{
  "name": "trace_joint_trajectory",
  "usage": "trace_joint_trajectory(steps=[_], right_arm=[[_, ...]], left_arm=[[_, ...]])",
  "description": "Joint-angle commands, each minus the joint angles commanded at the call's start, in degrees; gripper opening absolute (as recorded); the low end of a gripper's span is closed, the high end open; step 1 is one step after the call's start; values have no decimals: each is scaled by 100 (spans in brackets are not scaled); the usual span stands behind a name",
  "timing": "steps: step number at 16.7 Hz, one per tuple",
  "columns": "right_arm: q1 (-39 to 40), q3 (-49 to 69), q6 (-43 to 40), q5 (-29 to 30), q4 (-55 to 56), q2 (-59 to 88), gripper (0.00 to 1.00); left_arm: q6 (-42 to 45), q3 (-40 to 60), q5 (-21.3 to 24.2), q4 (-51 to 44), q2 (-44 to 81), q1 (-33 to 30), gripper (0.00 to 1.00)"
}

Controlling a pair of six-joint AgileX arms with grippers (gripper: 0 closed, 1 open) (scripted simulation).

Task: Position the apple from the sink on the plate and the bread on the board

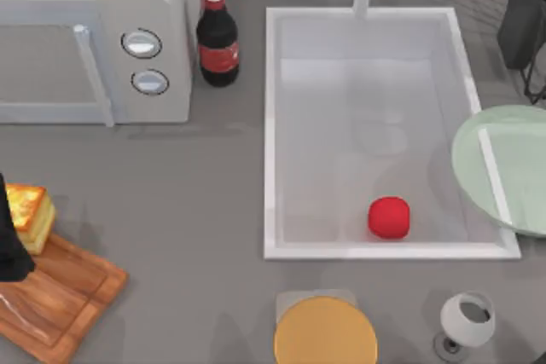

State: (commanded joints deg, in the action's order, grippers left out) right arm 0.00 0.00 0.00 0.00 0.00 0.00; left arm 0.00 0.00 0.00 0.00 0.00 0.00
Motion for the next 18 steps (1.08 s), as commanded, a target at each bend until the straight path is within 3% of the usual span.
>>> trace_joint_trajectory(steps=[13,18], right_arm=[[16,54,17,0,-37,57,100],[333,1129,346,2,-751,1259,100]], left_arm=[[0,0,0,0,0,0,100],[0,0,0,0,0,0,100]])
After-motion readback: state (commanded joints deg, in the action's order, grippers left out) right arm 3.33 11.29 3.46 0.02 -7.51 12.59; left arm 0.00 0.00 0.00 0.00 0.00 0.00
